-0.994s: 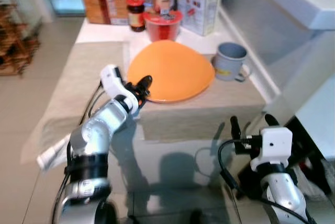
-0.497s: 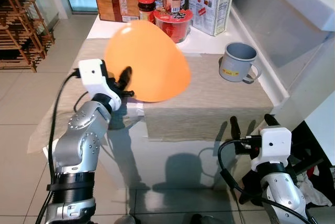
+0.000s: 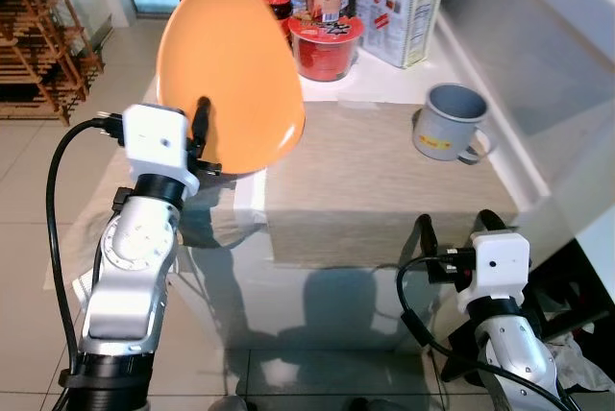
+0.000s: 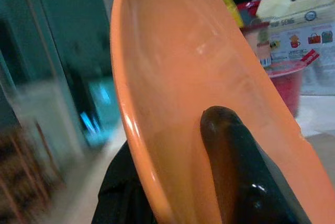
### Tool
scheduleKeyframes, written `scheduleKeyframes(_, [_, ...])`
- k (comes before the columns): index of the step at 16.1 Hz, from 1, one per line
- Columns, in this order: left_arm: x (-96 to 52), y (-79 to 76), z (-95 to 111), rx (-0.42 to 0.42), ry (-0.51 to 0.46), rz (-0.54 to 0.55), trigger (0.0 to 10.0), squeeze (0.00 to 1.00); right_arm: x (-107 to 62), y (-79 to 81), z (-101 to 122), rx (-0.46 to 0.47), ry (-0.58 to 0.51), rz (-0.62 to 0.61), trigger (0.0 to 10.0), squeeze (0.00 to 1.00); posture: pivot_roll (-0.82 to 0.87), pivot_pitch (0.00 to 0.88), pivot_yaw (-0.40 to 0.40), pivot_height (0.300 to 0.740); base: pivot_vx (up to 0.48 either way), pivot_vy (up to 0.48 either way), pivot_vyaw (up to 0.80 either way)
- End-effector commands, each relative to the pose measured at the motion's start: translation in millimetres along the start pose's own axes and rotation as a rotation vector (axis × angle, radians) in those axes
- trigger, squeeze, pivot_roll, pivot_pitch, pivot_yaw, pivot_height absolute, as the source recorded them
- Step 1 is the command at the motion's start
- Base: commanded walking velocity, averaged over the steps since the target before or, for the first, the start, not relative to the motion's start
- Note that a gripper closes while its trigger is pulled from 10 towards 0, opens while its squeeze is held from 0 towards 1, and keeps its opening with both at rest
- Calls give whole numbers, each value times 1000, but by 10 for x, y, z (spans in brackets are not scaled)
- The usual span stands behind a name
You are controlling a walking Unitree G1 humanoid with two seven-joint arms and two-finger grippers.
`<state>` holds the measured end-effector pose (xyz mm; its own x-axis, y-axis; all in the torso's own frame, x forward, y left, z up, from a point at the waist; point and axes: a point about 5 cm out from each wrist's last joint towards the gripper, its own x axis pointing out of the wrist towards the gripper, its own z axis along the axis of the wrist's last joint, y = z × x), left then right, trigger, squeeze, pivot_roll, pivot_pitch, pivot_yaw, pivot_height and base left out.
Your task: Setting the table
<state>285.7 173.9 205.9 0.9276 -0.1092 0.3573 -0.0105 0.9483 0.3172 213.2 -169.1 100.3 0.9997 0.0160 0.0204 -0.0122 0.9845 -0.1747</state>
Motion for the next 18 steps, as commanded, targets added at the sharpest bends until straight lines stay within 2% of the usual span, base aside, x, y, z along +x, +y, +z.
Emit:
scheduleKeyframes(1, [10, -18, 172, 64, -111, 6, 0, 0, 35, -4, 22, 0, -12, -5, 10000, 0, 12, 26, -12, 740, 0, 0, 0])
scheduleKeyframes(2, [22, 6, 225, 163, -161, 38, 0, 0, 43, 4, 24, -2, -14, -3, 10000, 0, 13, 22, -14, 740, 0, 0, 0])
scheduleKeyframes(3, [39, 5, 259, 213, -202, 32, 0, 0, 48, 10, 26, -2, -16, -4, 10000, 0, 12, 21, -14, 740, 0, 0, 0])
scheduleKeyframes(7, [10, 5, 253, 278, -274, 35, 0, 0, 52, 17, 32, 0, -22, -7, 10000, 0, 8, 19, -13, 740, 0, 0, 0])
scheduleKeyframes(8, [-4, 4, 199, 260, -257, 45, 0, 0, 49, 8, 23, -1, -21, -9, 10000, 0, 7, 20, -13, 740, 0, 0, 0])
scheduleKeyframes(12, [40, -5, 213, 181, -246, 75, 0, 0, 57, -16, -7, -4, -15, 1, 10000, 0, 6, 24, -15, 740, 0, 0, 0])
scheduleKeyframes(18, [56, -49, 257, 145, -282, 51, 0, 0, 56, -34, -33, 10, -12, 0, 10000, 0, 3, 26, -17, 740, 0, 0, 0])
